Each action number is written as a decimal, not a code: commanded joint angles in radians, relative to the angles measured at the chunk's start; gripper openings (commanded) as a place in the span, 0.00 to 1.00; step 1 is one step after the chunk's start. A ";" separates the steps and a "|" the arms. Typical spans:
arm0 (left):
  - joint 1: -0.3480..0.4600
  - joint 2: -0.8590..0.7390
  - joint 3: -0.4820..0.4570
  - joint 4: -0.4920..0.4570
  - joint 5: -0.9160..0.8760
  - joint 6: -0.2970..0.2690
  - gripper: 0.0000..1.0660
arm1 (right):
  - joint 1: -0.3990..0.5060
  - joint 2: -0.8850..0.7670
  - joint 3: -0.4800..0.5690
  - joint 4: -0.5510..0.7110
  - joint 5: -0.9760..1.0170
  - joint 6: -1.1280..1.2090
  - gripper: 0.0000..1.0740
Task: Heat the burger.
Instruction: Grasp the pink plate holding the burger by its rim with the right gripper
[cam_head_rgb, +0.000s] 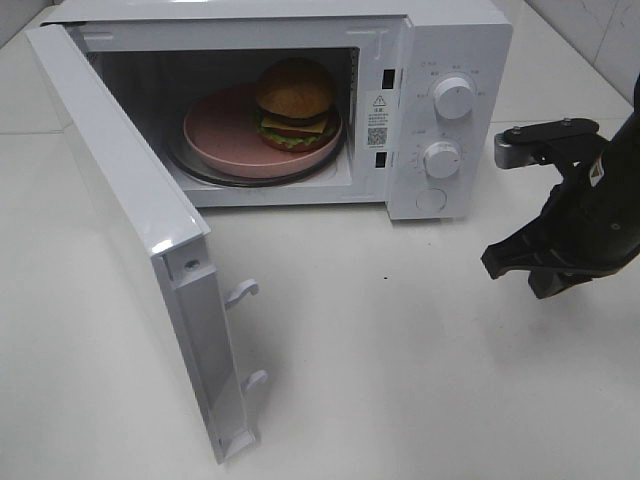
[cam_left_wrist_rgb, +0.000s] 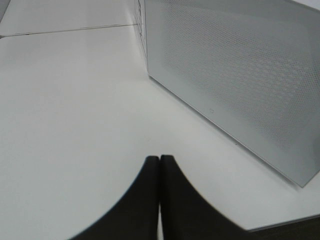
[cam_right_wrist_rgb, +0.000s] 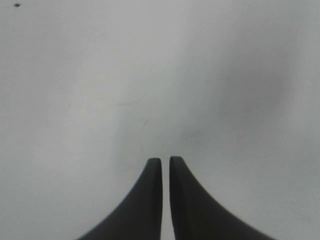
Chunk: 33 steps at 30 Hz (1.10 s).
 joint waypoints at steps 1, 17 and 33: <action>0.002 -0.009 0.003 -0.003 -0.015 -0.006 0.00 | 0.003 -0.007 -0.015 0.094 0.055 -0.104 0.06; 0.002 -0.009 0.003 -0.003 -0.015 -0.006 0.00 | 0.086 -0.007 -0.016 0.354 -0.014 -0.450 0.40; 0.002 -0.009 0.003 -0.003 -0.015 -0.006 0.00 | 0.301 0.008 -0.255 0.317 -0.049 -0.708 0.64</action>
